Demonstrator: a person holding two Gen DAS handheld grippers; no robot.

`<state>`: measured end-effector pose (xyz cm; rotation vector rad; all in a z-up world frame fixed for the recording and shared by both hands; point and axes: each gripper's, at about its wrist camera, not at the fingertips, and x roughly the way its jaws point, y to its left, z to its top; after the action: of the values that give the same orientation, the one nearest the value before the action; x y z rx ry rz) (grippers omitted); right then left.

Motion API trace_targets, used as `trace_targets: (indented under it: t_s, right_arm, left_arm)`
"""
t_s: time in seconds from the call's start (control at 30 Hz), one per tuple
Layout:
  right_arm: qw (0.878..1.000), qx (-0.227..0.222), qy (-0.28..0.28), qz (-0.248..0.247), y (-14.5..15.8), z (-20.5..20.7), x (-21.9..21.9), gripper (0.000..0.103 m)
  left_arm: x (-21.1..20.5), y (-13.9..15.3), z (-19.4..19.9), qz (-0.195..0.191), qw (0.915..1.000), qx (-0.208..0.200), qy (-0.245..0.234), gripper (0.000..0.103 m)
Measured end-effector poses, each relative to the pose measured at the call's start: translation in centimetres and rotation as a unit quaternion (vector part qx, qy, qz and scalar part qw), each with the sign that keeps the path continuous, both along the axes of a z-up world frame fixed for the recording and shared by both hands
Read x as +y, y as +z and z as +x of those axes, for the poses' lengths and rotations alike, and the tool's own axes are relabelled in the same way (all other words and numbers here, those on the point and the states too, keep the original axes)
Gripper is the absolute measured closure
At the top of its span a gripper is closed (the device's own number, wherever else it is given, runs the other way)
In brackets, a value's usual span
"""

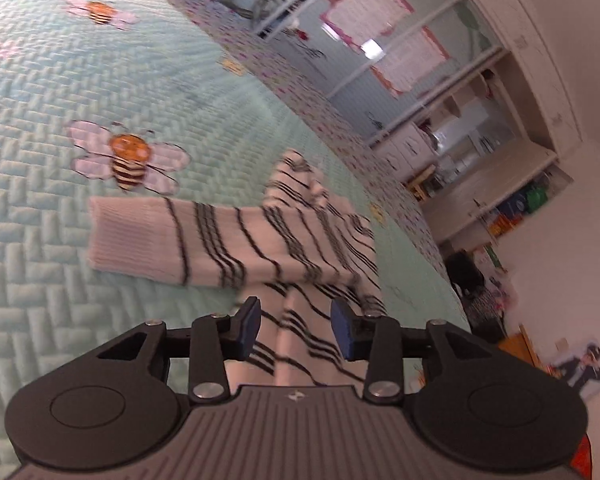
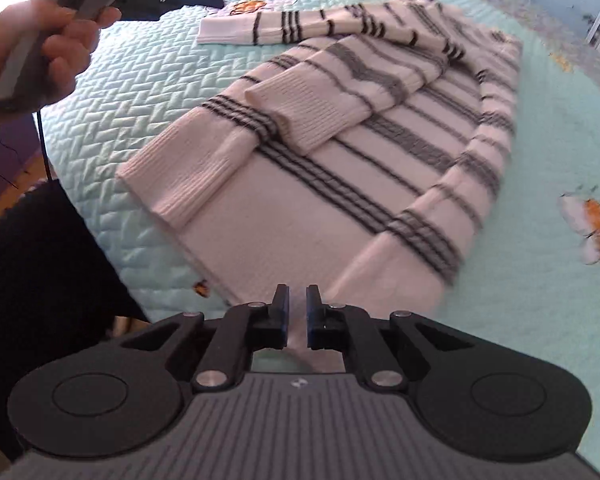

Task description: Fold clothes

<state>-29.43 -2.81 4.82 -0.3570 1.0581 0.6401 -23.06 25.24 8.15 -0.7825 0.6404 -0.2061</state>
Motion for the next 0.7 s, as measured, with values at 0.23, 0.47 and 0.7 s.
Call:
trace_targets:
  t_s: [0.23, 0.47, 0.7]
  right_arm:
    - [0.980, 0.059, -0.099, 0.165, 0.7, -0.3, -6.8, 0.071]
    - [0.923, 0.090, -0.190, 0.323, -0.7, 1.1, -12.6, 0.065]
    - [0.889, 0.116, -0.196, 0.398, -2.2, 1.7, -15.0, 0.055]
  left_arm:
    - [-7.3, -2.3, 4.2, -0.027, 0.9951, 0.041, -0.086, 0.052]
    - [-15.0, -6.2, 10.8, -0.069, 0.9790, 0.115, -0.154, 0.052]
    - [-17.2, -7.8, 12.6, -0.063, 0.9734, 0.147, -0.164, 0.052]
